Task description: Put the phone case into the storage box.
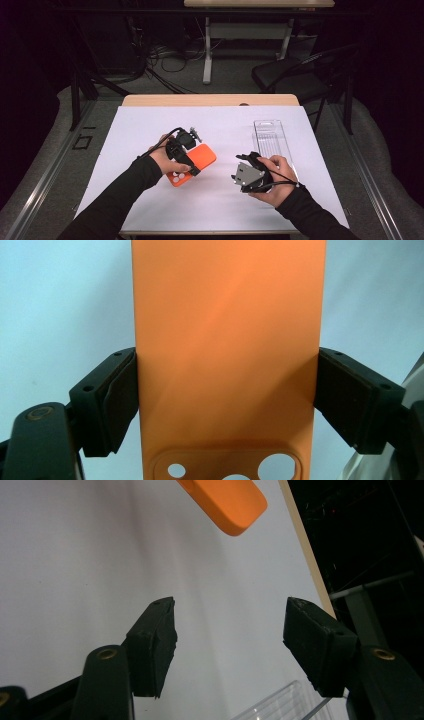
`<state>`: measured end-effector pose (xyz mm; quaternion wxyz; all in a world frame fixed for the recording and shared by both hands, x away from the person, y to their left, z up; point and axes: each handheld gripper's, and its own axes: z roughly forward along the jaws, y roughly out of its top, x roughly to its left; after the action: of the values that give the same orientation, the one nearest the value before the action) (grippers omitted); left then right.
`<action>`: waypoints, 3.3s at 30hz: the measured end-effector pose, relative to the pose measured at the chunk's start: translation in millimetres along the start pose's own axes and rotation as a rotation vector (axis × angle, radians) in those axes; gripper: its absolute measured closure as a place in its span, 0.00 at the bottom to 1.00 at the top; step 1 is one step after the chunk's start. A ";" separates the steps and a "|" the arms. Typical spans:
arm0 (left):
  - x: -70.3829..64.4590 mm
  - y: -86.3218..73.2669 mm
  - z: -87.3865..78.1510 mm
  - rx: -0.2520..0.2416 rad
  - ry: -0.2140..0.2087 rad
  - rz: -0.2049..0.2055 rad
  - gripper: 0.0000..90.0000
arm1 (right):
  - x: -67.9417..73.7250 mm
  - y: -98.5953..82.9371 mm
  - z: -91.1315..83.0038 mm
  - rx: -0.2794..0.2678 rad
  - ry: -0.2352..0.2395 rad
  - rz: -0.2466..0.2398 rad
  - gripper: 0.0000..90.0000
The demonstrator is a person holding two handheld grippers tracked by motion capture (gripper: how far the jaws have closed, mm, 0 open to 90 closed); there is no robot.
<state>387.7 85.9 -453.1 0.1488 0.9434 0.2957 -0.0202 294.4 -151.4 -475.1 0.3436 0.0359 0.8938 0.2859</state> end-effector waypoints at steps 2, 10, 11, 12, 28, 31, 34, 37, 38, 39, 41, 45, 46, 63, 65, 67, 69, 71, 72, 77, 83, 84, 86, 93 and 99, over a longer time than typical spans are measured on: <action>-0.7 0.7 0.6 0.000 -0.002 0.004 0.18 | 1.1 1.5 0.3 0.003 0.001 -0.026 0.42; -3.6 3.7 3.2 0.011 -0.009 0.014 0.18 | 10.3 4.0 2.4 0.009 -0.035 -0.119 0.44; -3.9 4.0 3.4 0.012 -0.010 0.015 0.18 | 11.2 4.2 2.6 0.014 -0.035 -0.131 0.45; -4.2 4.2 3.9 0.009 -0.012 0.016 0.18 | 12.8 4.6 2.9 0.013 -0.038 -0.132 0.45; -8.2 8.5 5.3 0.017 -0.025 0.030 0.18 | 17.6 1.7 4.1 -0.001 -0.046 -0.204 0.51; -10.1 10.6 7.0 0.018 -0.031 0.034 0.18 | 19.3 1.7 4.1 -0.001 -0.052 -0.207 0.52; -12.4 13.0 8.7 0.020 -0.034 0.040 0.18 | 21.0 2.3 5.1 -0.004 -0.058 -0.217 0.52; -15.6 16.3 10.4 0.028 -0.041 0.050 0.18 | 22.4 2.7 5.9 -0.003 -0.059 -0.231 0.52; -16.6 17.0 11.0 0.028 -0.043 0.050 0.18 | 22.2 3.4 6.5 -0.011 -0.061 -0.254 0.52; -18.0 18.2 11.7 0.026 -0.042 0.053 0.18 | 22.6 3.5 6.7 -0.012 -0.062 -0.255 0.52; -20.2 20.5 12.7 0.030 -0.047 0.062 0.18 | 23.2 3.9 7.4 -0.010 -0.065 -0.262 0.52; -25.3 25.4 14.9 0.035 -0.055 0.073 0.18 | 25.0 4.0 7.9 -0.006 -0.068 -0.262 0.52; -26.2 26.2 15.2 0.035 -0.056 0.074 0.18 | 24.5 4.5 8.3 -0.012 -0.069 -0.280 0.52; -28.2 30.4 19.0 0.052 -0.076 0.083 0.18 | 27.1 4.0 10.4 -0.024 -0.086 -0.380 0.55; -28.1 30.6 19.4 0.056 -0.085 0.087 0.18 | 29.3 3.3 11.3 -0.034 -0.086 -0.365 0.55; -28.3 30.9 19.8 0.060 -0.089 0.083 0.18 | 28.5 4.4 11.0 -0.028 -0.086 -0.397 0.55; -27.8 31.3 20.5 0.066 -0.094 0.088 0.18 | 29.0 4.6 11.4 -0.030 -0.088 -0.403 0.55; -26.4 31.8 21.3 0.070 -0.110 0.085 0.18 | 30.2 4.1 12.2 -0.037 -0.087 -0.397 0.55; -26.0 32.0 21.7 0.070 -0.111 0.083 0.18 | 29.8 5.0 11.8 -0.032 -0.091 -0.416 0.55; -22.1 33.4 25.0 0.080 -0.145 0.064 0.18 | 31.3 5.4 12.1 -0.033 -0.090 -0.427 0.56; -21.4 34.4 26.7 0.086 -0.159 0.060 0.18 | 32.6 6.0 12.8 -0.040 -0.086 -0.443 0.56; -21.9 34.5 26.9 0.087 -0.164 0.063 0.18 | 33.1 6.3 12.7 -0.037 -0.089 -0.443 0.56; -23.0 34.8 27.4 0.094 -0.165 0.071 0.18 | 34.0 6.7 13.3 -0.041 -0.087 -0.446 0.56; -26.5 35.1 28.5 0.101 -0.175 0.076 0.18 | 36.5 8.8 15.9 -0.051 -0.085 -0.487 0.58; -27.7 35.6 28.5 0.104 -0.182 0.084 0.18 | 37.7 8.7 16.9 -0.037 -0.087 -0.524 0.60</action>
<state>386.4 34.5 -467.2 0.1268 0.9557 0.2395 -0.1149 275.3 -126.1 -503.0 0.4446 -0.1908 0.8516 0.2018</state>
